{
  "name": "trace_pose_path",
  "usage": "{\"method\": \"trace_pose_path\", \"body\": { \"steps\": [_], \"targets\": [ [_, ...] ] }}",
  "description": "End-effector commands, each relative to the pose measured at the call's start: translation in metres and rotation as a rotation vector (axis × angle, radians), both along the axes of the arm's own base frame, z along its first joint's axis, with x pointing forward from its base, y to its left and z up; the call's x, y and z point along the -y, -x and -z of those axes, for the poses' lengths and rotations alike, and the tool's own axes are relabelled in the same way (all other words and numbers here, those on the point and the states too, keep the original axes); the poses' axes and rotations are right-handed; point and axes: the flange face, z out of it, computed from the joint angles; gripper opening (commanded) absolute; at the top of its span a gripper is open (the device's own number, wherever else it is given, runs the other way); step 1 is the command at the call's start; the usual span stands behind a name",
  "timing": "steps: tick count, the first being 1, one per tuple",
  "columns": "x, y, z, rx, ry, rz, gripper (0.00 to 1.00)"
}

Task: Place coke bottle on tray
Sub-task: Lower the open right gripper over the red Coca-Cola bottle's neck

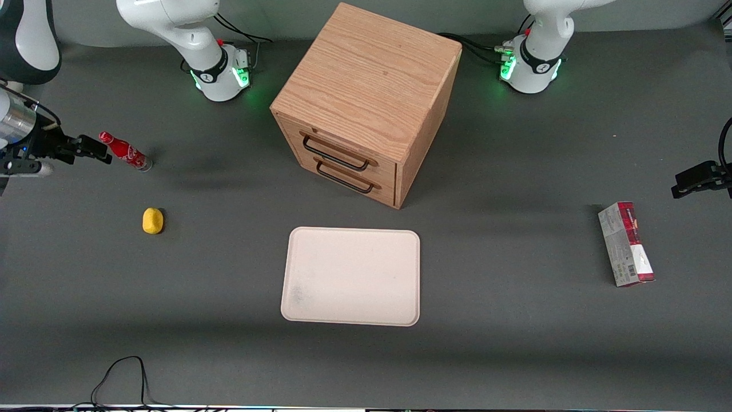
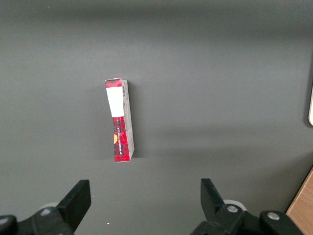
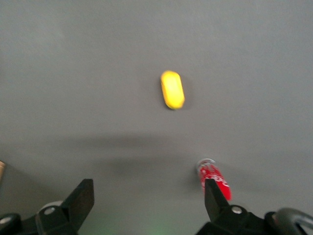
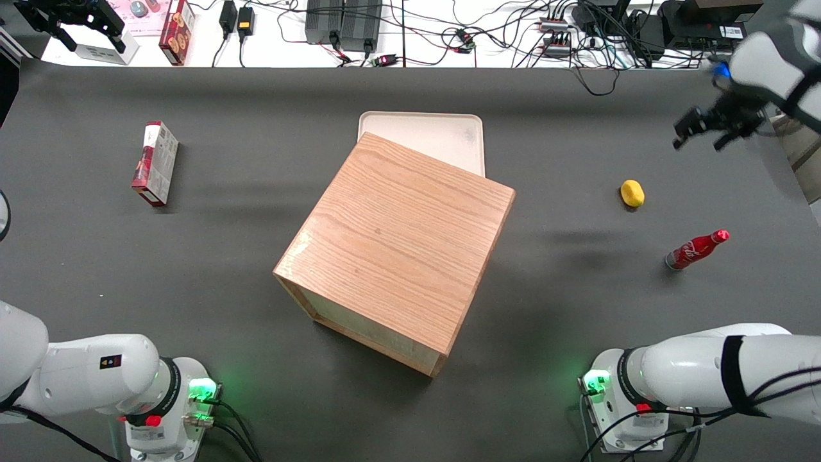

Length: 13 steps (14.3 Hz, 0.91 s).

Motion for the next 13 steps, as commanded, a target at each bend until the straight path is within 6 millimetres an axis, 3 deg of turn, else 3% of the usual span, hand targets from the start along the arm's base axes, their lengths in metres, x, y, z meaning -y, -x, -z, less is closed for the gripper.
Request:
{"method": "trace_pose_path", "body": {
  "steps": [1,4,5,9,13],
  "targets": [
    [0.023,0.054,0.035,0.063,-0.007,-0.052,1.00],
    [0.078,0.093,0.079,0.112,-0.040,-0.078,1.00],
    [0.087,0.101,0.090,0.137,-0.048,-0.085,1.00],
    [0.101,0.125,0.131,0.178,-0.014,-0.083,1.00],
    [0.096,0.133,0.145,0.169,-0.027,-0.079,1.00]
  ]
}}
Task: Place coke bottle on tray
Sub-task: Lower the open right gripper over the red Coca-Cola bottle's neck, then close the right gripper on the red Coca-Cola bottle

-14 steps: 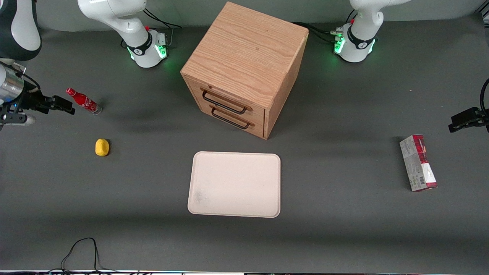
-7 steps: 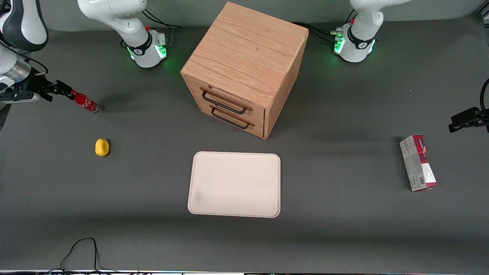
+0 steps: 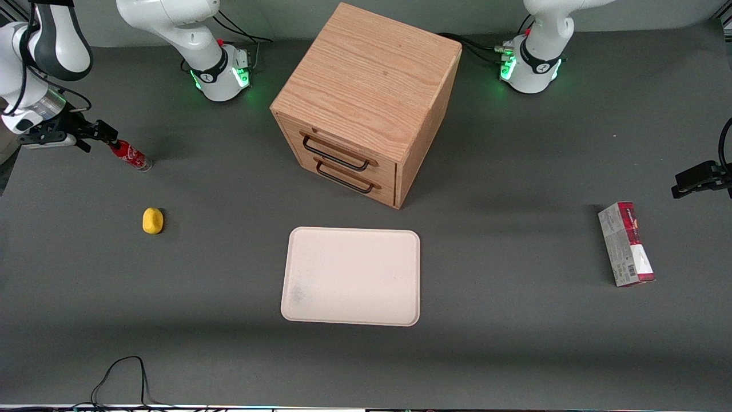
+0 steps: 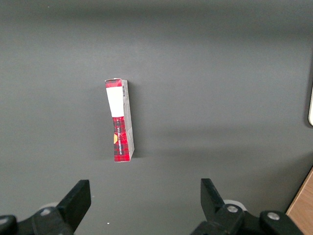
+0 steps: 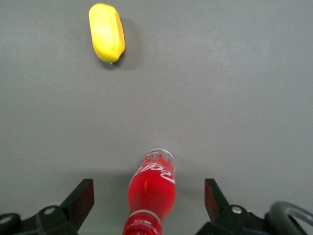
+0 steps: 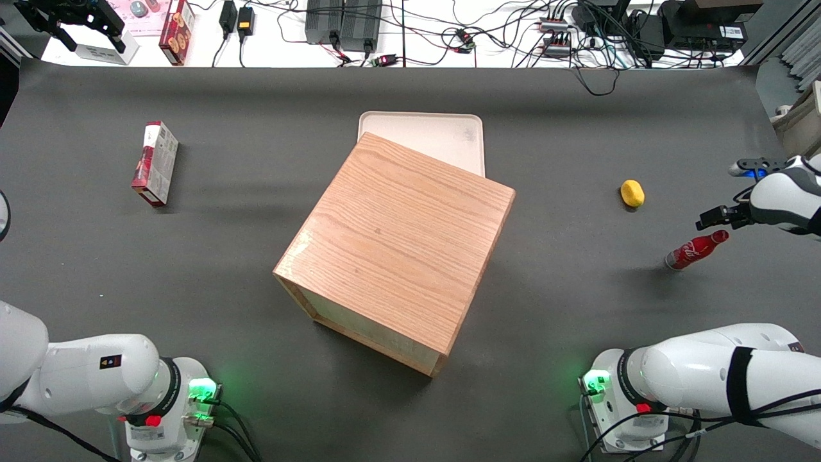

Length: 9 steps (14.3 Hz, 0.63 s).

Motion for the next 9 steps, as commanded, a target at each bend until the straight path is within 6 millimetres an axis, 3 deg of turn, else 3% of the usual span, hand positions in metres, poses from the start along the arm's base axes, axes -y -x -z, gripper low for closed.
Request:
{"method": "trace_pose_path", "body": {
  "steps": [1,7,9],
  "targets": [
    [-0.004,0.005,0.004,0.012,-0.004,-0.028,1.00],
    [0.007,0.016,0.013,-0.015,-0.003,-0.013,0.98],
    [0.007,0.017,0.015,-0.025,-0.005,-0.014,0.87]
  ]
}}
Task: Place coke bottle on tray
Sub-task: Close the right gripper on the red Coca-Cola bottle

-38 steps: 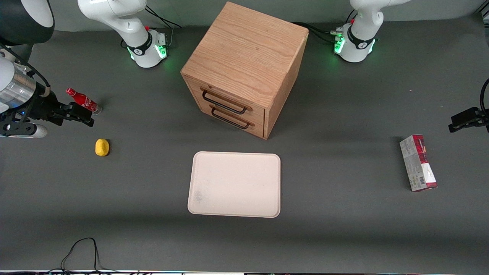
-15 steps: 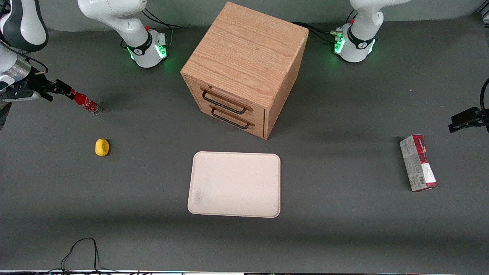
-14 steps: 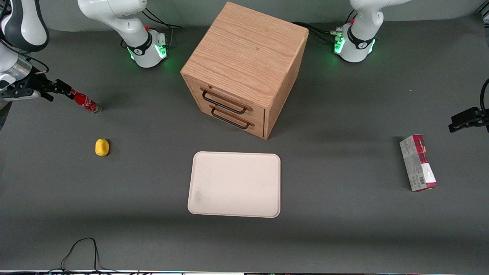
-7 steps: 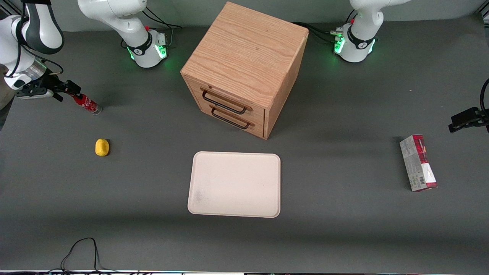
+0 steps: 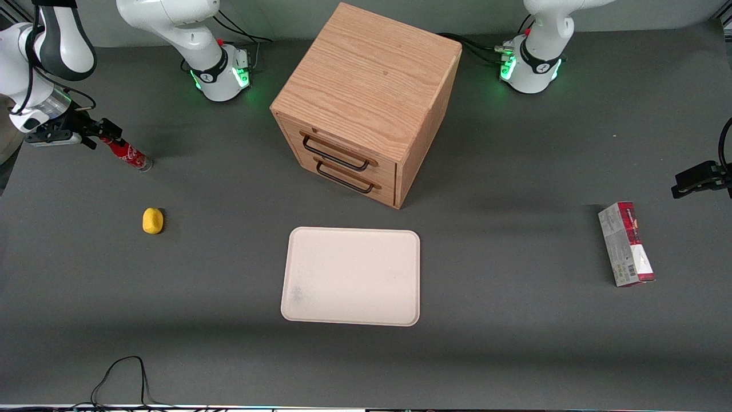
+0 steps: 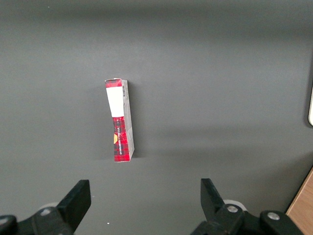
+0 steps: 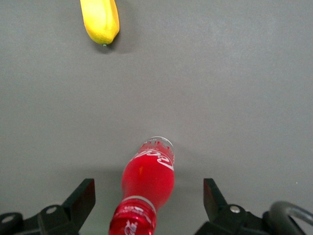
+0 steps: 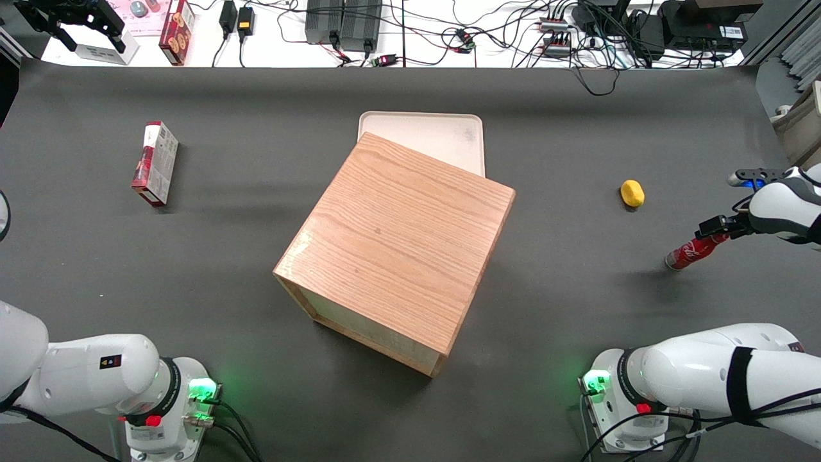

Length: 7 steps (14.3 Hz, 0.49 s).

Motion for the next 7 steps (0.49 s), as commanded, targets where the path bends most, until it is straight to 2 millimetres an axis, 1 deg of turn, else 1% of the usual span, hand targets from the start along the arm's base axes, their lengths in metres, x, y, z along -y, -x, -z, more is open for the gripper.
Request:
{"method": "trace_pose_path", "body": {
  "steps": [1,2,3,4,6,7],
  "targets": [
    [-0.0005,0.0032,0.0026,-0.008,0.002,-0.028,0.78],
    [-0.0009,0.0041,0.0034,-0.017,-0.002,-0.027,0.66],
    [-0.0013,0.0048,0.0041,-0.024,-0.005,-0.027,0.49],
    [-0.0014,0.0050,0.0042,-0.025,-0.005,-0.026,0.34],
    [-0.0003,0.0040,0.0029,-0.026,-0.003,-0.012,0.00],
    [0.0002,0.0031,0.0023,-0.031,-0.001,-0.012,0.00]
  ]
}}
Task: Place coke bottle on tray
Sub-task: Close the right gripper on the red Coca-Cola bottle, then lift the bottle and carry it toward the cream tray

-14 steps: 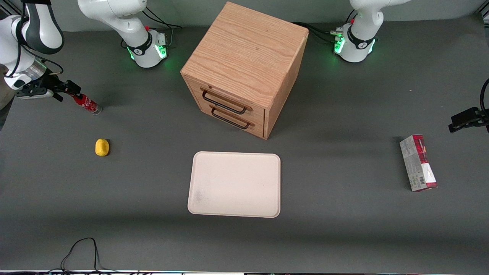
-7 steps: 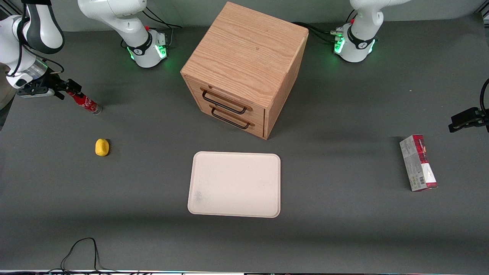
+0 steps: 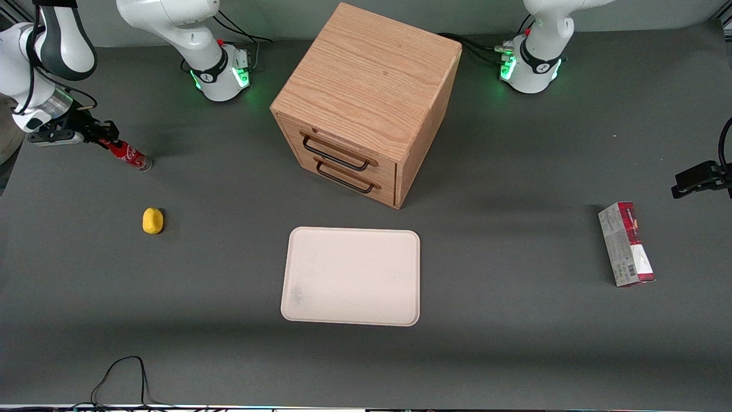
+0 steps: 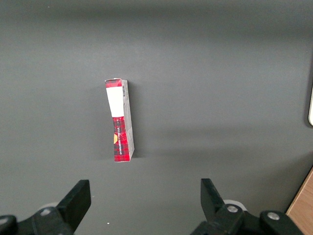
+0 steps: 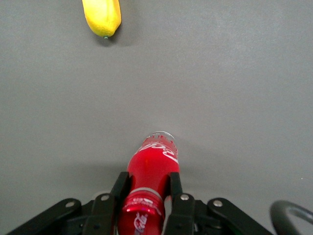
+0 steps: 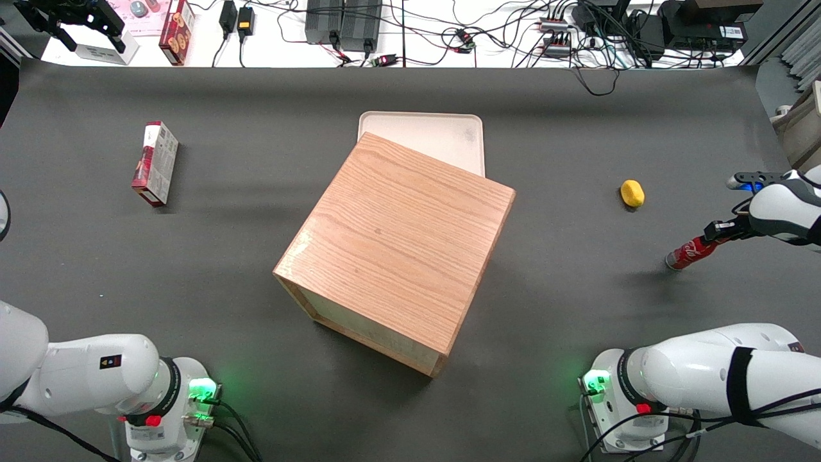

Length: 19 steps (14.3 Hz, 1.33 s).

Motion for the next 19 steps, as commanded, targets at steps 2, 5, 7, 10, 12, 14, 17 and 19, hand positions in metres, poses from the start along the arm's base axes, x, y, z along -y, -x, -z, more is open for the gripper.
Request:
{"method": "trace_pose_path", "body": {
  "steps": [2,5,7,10,12,14,17,19],
  "targets": [
    [-0.002,-0.011,-0.005,-0.011,0.022,-0.034,0.00],
    [0.003,-0.033,-0.024,-0.020,0.062,-0.053,0.00],
    [0.007,-0.061,-0.050,-0.026,0.102,-0.063,0.00],
    [0.002,-0.103,-0.087,-0.051,0.135,-0.071,0.00],
    [0.000,-0.127,-0.109,-0.040,0.148,-0.059,0.00],
    [-0.008,-0.164,-0.139,-0.043,0.163,-0.053,0.00],
    [-0.028,-0.219,-0.191,-0.040,0.172,-0.056,0.00],
    [-0.052,-0.252,-0.218,-0.014,0.158,-0.065,0.00]
  ]
}}
